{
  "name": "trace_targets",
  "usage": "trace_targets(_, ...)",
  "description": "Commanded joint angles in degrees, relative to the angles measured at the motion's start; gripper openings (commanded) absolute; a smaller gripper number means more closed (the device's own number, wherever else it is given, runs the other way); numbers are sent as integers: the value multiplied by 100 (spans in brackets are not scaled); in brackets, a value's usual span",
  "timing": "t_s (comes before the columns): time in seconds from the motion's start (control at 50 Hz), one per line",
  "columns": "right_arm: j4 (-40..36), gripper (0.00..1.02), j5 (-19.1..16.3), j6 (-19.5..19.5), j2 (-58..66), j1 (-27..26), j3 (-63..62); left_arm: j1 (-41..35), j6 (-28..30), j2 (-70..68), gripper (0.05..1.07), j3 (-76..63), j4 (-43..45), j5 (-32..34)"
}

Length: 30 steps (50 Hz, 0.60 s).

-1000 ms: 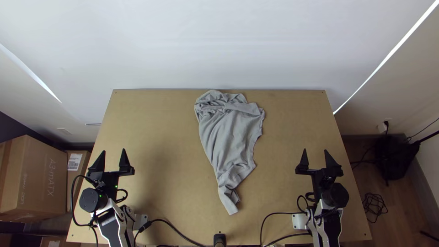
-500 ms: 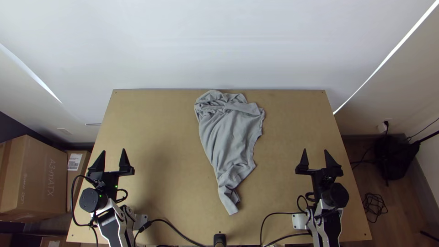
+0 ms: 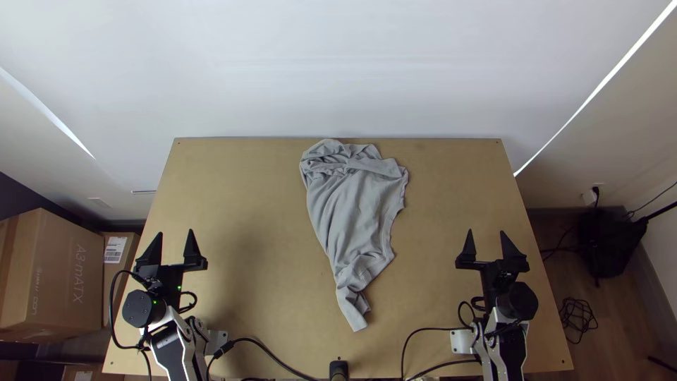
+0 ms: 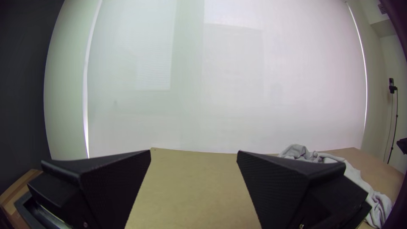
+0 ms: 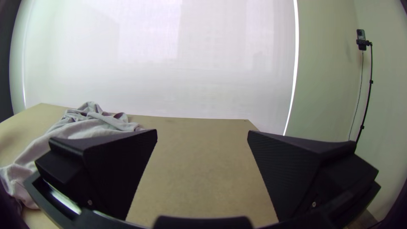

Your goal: Fold the t-shirt

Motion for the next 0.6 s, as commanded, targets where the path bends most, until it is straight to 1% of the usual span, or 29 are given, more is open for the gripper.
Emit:
trace_targets(0.0,-124,98,17,13,-16,-9,-38,27,83,-32,103,-272,-65,-22)
trace_targets(0.1,-124,98,17,13,-16,-9,-38,27,31,-32,103,-272,-65,-22)
trace_targets(0.12,-124,98,17,22,-16,-9,-38,9,-101,-32,103,-272,-65,-22)
trace_targets(0.18,-124,98,17,39,-25,26,-38,-35,-760,-32,103,-272,-65,-22)
trace_targets(0.2,-124,98,17,30,-16,44,-38,-26,-787,-32,103,-272,-74,-31)
trace_targets(0.36,-133,98,17,30,-25,123,-38,238,-813,-40,103,-272,-56,-92)
trace_targets(0.44,-54,98,35,22,-34,299,15,299,-796,-32,103,-246,-47,-92)
trace_targets(0.48,-71,98,35,66,-34,316,173,317,-655,-32,103,-176,-47,-92)
trace_targets(0.58,395,98,26,74,-16,395,375,308,-567,-23,103,79,-232,-92)
